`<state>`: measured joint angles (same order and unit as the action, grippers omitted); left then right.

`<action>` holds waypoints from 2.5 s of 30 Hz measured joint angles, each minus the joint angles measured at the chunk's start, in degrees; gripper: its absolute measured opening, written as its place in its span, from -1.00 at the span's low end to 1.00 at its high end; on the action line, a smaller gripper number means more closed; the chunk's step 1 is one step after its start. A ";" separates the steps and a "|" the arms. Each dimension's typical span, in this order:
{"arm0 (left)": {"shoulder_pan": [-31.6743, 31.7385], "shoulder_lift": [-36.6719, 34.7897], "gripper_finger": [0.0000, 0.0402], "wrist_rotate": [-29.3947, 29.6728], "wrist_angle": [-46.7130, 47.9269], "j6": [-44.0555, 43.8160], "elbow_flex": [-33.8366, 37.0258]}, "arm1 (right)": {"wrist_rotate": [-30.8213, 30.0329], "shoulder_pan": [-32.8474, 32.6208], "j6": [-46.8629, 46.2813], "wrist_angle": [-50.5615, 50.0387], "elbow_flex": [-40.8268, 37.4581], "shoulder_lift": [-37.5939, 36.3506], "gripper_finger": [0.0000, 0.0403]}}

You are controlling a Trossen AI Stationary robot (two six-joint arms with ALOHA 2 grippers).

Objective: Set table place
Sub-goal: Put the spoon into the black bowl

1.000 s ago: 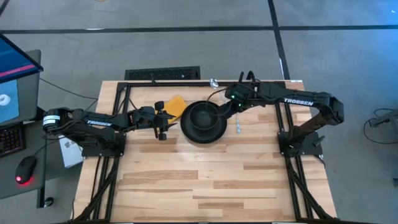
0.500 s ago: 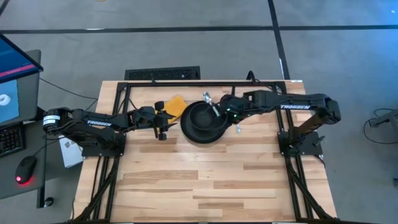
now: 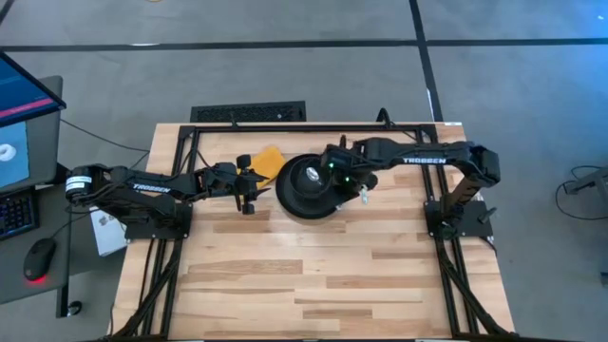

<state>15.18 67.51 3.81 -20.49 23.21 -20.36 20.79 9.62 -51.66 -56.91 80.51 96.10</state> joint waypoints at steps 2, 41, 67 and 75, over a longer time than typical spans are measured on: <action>0.00 0.00 -0.31 0.00 0.02 -0.01 0.00 | 3.07 1.32 -2.01 -0.01 0.00 -0.06 -0.71; 0.00 0.00 -0.31 0.02 0.66 0.04 0.00 | 16.79 7.75 -4.02 6.43 0.31 8.26 -0.69; 0.01 0.00 -0.31 0.02 0.66 0.02 0.00 | 19.91 9.52 -3.87 9.23 0.33 8.20 -0.66; 0.00 0.00 -0.31 0.02 0.70 0.01 0.00 | 20.05 10.10 -3.87 10.06 0.33 8.19 -0.66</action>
<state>15.18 67.51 3.84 -19.79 23.22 -20.36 40.84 19.73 -55.53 -46.85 80.84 104.29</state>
